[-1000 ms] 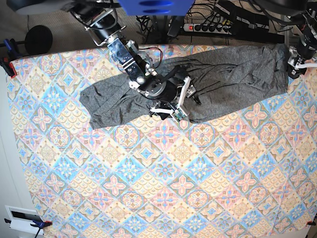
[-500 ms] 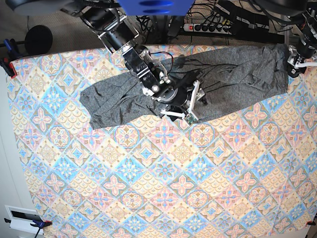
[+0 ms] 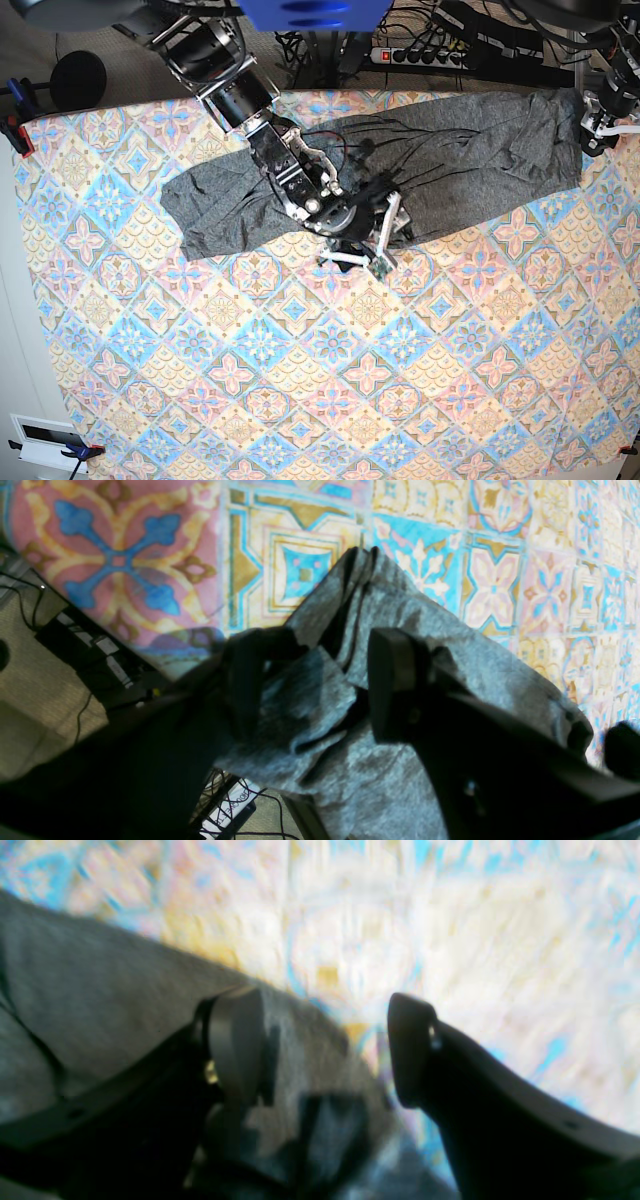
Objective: Layout the t-shirt on the table in an organized manner, then fold the t-shirt properly
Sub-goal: 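Grasp the middle of the strip with the right gripper and tuck it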
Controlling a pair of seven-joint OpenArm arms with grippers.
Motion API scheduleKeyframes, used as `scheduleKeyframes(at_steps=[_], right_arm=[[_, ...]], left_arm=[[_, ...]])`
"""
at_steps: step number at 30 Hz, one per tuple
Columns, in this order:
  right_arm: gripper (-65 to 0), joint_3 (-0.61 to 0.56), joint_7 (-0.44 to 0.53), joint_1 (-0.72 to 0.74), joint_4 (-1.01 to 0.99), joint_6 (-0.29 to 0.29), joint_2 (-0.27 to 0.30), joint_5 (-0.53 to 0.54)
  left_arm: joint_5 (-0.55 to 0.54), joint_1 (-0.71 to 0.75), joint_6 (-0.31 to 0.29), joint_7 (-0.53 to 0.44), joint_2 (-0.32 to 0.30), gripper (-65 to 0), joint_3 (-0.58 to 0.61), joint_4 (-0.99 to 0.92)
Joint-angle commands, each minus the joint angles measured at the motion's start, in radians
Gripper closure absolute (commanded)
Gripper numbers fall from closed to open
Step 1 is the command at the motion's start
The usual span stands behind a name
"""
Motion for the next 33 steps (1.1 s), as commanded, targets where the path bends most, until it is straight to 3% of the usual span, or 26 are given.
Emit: scheduleKeyframes(at_steps=[1,7,10,16,23,33], right_arm=[[-37.9,0.0,0.04,0.016,-0.004,0.002,-0.01,0.01],[-35.1,-0.004,0.077,0.016,-0.061,0.002,-0.01,0.01],[-25.9,-0.006,0.077,0.016,-0.057,0.002,-0.01,0.01],[0.0,-0.004,0.077,0.013,-0.054,0.002,-0.01,0.01],[0.0,-0.011,0.058,0.009,0.074,0.002,-0.003,0.008],[0.0,-0.011,-0.091,-0.155,0.405,0.002,0.119,0.008]], left_arm=[[-0.011,0.002,-0.005,-0.015,-0.02,-32.1,-0.01,0.014],[-0.011,0.0,-0.005,-0.015,-0.021,-32.1,-0.01,0.014],[-0.011,0.0,-0.005,-0.015,-0.021,-32.1,-0.01,0.014],[-0.017,-0.001,-0.005,-0.016,-0.023,-32.1,-0.018,0.019],[-0.017,-0.001,-0.005,-0.016,-0.024,-32.1,-0.045,0.015],[-0.016,-0.001,-0.005,-0.016,-0.026,-32.1,-0.045,0.014]])
